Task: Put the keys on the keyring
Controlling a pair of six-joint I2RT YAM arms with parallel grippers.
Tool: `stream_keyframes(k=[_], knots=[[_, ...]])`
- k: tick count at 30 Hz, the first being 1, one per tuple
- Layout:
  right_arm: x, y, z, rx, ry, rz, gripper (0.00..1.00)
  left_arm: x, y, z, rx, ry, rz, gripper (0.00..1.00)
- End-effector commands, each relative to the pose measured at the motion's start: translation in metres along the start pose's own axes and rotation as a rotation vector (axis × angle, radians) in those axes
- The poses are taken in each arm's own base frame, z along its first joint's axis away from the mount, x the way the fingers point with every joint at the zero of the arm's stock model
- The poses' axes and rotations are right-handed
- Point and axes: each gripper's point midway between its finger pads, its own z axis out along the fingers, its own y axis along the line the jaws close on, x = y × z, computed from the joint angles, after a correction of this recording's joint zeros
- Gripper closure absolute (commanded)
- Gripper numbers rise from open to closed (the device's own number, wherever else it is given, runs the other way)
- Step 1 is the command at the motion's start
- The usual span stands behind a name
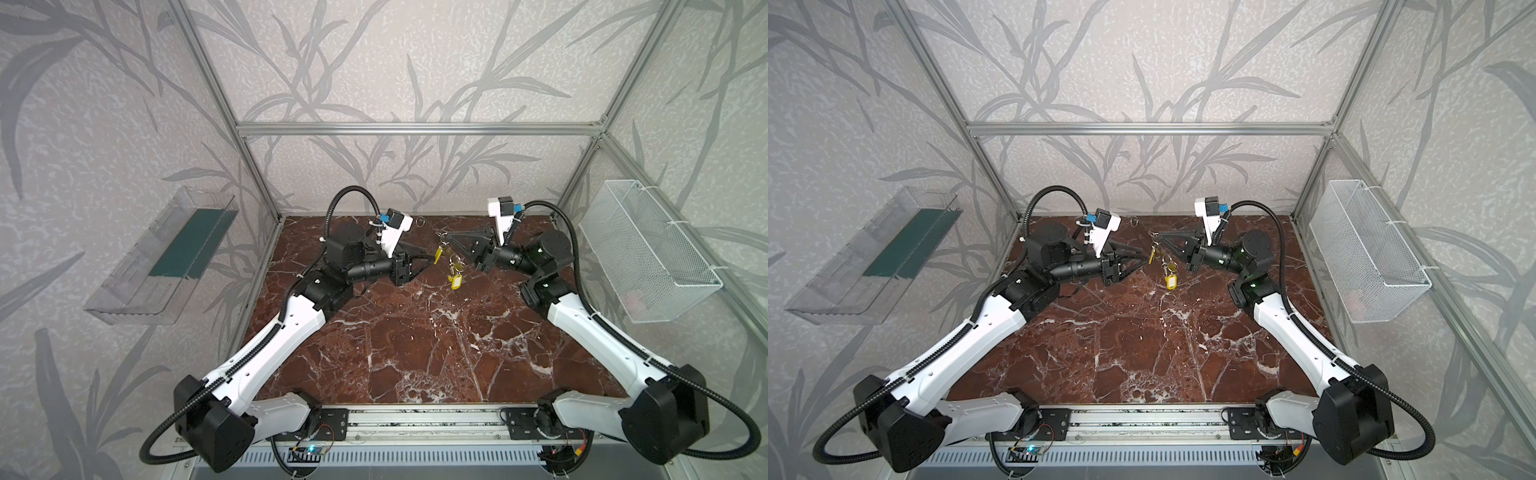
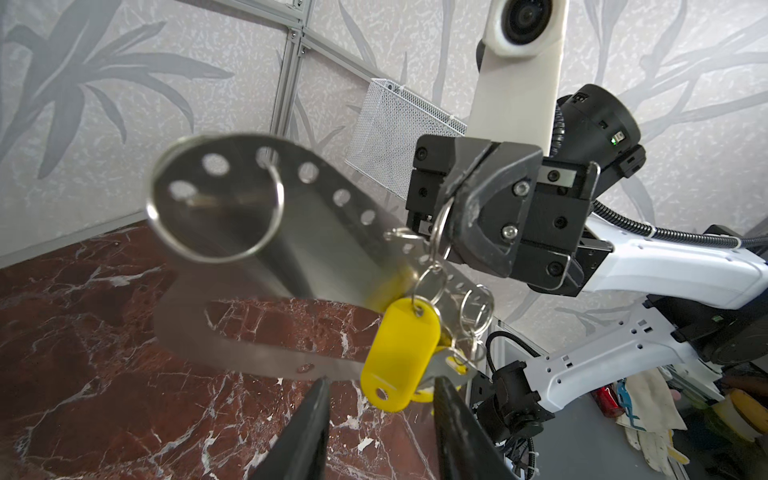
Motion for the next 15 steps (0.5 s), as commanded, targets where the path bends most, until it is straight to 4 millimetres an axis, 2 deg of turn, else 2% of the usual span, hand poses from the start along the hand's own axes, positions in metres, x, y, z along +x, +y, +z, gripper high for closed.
stream_keyframes(k=[1,7,15], knots=[[-0.008,0.011,-0.003,-0.031,-0.024,-0.032,1.0,-0.005,-0.01,0.008,0.046,-0.017,0.033,0.57],[-0.006,0.011,-0.003,-0.029,-0.019,-0.024,1.0,-0.002,-0.015,0.019,0.053,0.001,0.051,0.57],[-0.004,0.01,-0.004,-0.031,-0.02,-0.004,1.0,-0.016,-0.004,0.014,-0.048,-0.073,0.073,0.61]])
